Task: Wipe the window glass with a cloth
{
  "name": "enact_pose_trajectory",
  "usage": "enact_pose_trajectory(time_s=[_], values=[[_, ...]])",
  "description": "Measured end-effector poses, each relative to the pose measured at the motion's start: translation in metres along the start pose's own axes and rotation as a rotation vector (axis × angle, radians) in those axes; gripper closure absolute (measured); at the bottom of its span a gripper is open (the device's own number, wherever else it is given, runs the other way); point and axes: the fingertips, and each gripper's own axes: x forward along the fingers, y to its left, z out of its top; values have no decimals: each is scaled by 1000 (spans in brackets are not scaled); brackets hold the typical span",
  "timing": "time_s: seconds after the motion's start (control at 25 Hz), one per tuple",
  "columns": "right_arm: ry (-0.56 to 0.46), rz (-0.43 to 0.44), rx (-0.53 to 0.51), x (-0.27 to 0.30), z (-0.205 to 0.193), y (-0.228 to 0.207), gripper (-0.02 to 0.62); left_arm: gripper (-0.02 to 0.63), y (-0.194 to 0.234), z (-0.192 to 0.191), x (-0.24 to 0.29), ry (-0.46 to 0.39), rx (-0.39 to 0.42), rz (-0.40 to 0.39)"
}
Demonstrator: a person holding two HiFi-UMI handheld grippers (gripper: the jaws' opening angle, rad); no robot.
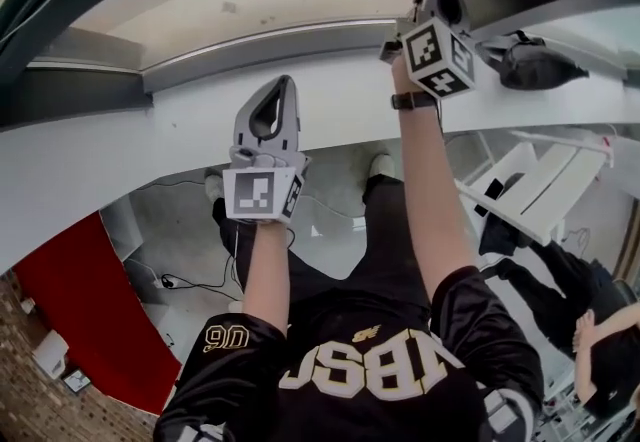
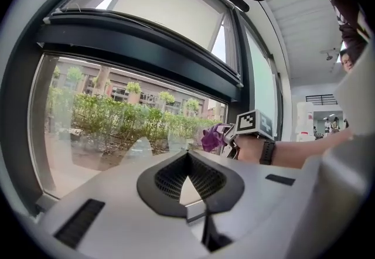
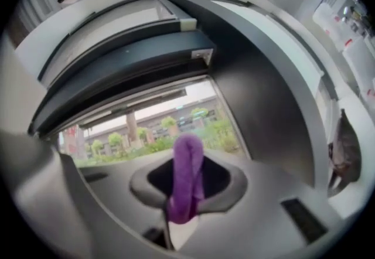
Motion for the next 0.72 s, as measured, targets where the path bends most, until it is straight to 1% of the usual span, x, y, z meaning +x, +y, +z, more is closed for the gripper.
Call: enact_pose_trajectory(time_s=[0.08,0.12,0.2,0.32,0.4,0.48,0.56,0.64,0.72], values=[[20,81,19,-10,-14,48,511,589,27,8,-16,-6,8,38],[41,137,19,-16,-27,84,511,589,47,13,-27,-8,10,62],[102,282,1,-28,-63,174,511,589,97,24,-55,-13,18,118],[200,533,5,-47,-126,316,511,589,173,38,-103,-12,52,231],[244,649,28,-57,-164,393,511,588,217,43,-135,0,75,291],[275,722,40,-65,-198,459,511,588,255,43,-168,3,70,326],[299,773,42,-69,-227,518,511,589,288,41,-199,9,48,354],[322,810,40,-68,-254,571,511,589,314,39,-225,34,53,379],[348,822,45,-64,-276,611,512,588,333,35,-241,71,68,400]])
